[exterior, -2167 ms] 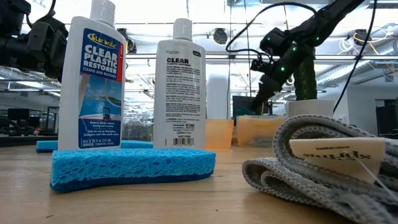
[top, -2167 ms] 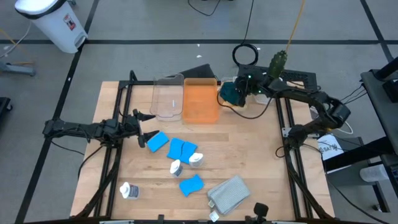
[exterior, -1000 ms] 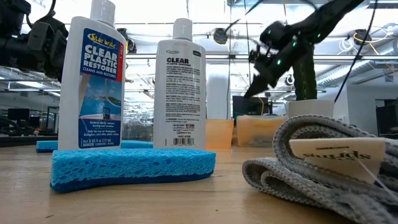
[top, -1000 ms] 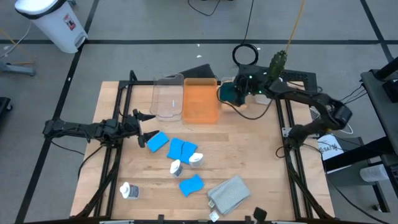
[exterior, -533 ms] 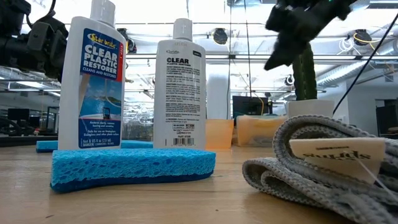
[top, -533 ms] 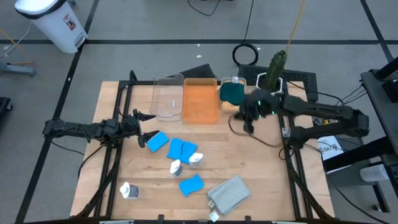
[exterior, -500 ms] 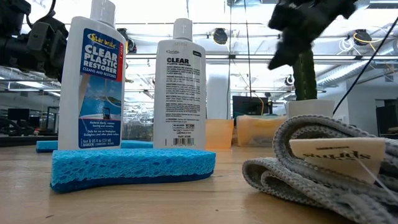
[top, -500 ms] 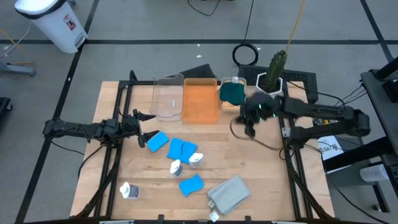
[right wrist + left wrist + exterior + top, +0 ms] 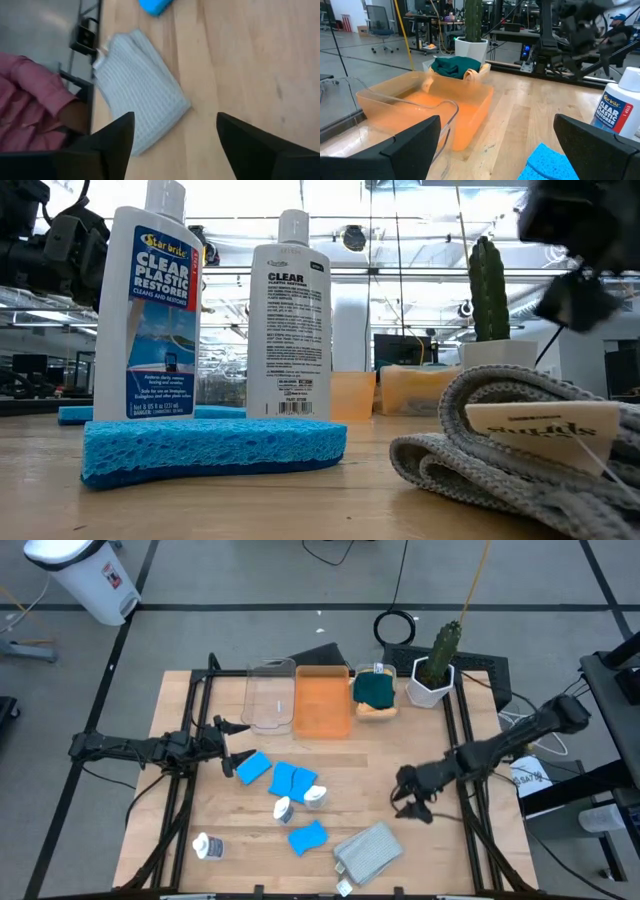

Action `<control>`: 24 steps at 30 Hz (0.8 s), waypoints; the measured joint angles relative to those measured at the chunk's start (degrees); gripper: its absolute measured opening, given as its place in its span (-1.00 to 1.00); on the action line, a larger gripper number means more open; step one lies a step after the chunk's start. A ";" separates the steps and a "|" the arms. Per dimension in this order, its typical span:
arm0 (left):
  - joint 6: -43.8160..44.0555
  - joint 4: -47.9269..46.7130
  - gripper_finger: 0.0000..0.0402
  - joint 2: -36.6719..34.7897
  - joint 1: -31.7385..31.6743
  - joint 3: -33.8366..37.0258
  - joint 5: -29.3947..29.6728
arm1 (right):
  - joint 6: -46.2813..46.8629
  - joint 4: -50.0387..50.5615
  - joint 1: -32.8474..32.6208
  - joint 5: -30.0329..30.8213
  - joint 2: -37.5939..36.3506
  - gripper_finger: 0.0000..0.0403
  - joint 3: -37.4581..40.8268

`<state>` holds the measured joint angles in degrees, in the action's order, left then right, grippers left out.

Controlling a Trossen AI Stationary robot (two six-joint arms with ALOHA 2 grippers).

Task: Pick & Place Kitchen Items
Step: Put the gray microfiber cloth into the white bin

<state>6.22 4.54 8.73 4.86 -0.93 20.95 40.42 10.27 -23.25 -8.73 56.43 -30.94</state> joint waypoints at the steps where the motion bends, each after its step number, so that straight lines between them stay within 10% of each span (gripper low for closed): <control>1: 0.01 0.00 0.97 0.00 0.00 0.00 0.00 | 1.60 -1.96 -1.76 1.31 0.74 0.32 1.15; 9: 0.00 -0.02 0.97 -0.01 -0.02 -0.01 0.00 | 10.62 -11.03 -9.64 7.72 9.43 0.27 3.46; 17: 0.00 -0.01 0.97 -0.01 -0.02 -0.02 0.00 | -6.57 -25.60 -12.91 11.62 20.39 0.14 -0.41; 24: 0.00 -0.01 0.97 -0.02 -0.01 -0.01 0.01 | -23.12 -24.72 -14.80 8.35 29.60 -0.49 -7.12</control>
<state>6.22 4.52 8.71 4.85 -0.94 20.96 17.31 -14.45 -38.05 -0.38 86.03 -38.06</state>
